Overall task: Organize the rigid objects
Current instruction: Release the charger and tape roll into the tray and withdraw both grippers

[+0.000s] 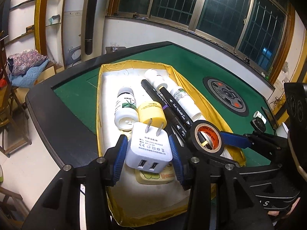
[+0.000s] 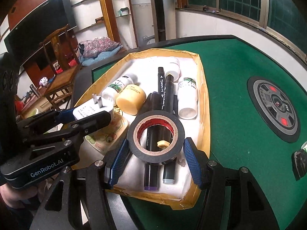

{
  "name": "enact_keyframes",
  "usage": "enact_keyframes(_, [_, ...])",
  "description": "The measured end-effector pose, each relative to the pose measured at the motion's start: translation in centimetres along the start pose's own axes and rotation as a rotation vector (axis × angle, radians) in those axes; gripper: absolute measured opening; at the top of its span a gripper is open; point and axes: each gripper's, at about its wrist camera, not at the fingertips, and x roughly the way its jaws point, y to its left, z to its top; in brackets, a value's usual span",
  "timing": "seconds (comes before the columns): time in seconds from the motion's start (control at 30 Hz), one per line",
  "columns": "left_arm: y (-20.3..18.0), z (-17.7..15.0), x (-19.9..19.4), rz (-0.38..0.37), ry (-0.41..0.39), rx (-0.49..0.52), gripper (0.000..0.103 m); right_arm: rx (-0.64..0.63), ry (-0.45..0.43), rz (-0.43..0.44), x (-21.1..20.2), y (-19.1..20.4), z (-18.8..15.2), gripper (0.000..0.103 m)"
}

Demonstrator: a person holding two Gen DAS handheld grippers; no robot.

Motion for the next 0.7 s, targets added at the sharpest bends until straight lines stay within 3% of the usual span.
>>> enact_keyframes(0.17, [0.1, 0.1, -0.4, -0.029, 0.008, -0.018, 0.056, 0.007, 0.011, 0.028, 0.0, 0.0, 0.0, 0.055])
enact_keyframes(0.7, [-1.4, 0.4, -2.1, 0.007, -0.014, -0.019, 0.056, 0.146, -0.008, 0.191, -2.3, -3.3, -1.3, 0.056])
